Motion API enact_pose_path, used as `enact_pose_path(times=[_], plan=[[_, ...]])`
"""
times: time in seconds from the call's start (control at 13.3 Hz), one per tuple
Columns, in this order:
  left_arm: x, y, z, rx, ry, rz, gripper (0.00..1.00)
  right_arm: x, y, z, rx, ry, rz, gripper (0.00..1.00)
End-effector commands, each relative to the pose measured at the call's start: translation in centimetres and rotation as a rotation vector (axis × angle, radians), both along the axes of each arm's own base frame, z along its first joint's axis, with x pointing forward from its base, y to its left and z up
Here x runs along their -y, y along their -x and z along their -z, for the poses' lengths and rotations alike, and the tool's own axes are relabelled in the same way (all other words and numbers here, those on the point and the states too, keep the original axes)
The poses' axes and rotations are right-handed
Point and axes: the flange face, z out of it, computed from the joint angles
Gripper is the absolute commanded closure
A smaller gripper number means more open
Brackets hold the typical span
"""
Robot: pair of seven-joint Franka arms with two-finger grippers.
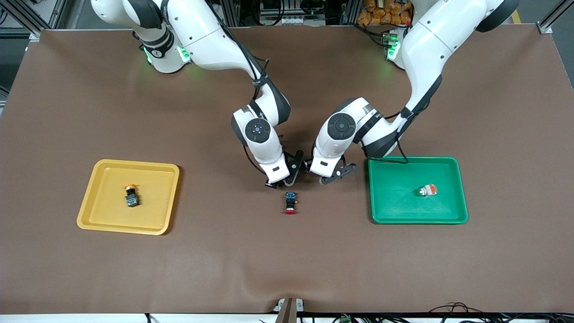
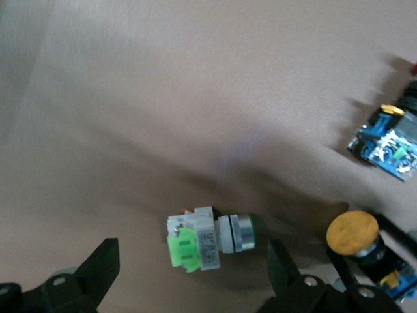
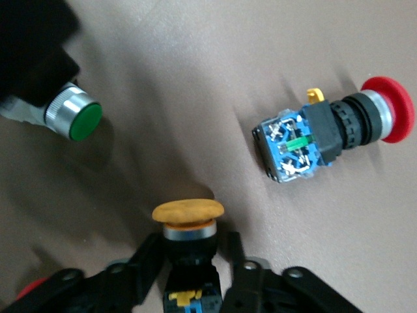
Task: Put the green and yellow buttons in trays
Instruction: 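Reach the green-body button with the left gripper while the right gripper reaches another yellow-cap button, then grasp the green-body button with the left gripper while the right gripper grasps the yellow-cap button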
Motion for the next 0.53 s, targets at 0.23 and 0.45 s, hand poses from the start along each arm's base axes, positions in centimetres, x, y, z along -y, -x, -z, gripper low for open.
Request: enact_pose_path(times=[0.23,0.45], plan=[[2.9,1.6,1.8,-0.028,0.000,-0.134,0.00,6.2,-1.8,-5.4,0.002,-0.027,0.107,1.00],[2.2,1.2,2.7,-0.033,-0.015,-0.148,0.00,15.5,-6.2,-9.8,-0.031,-0.043,0.237,1.00]])
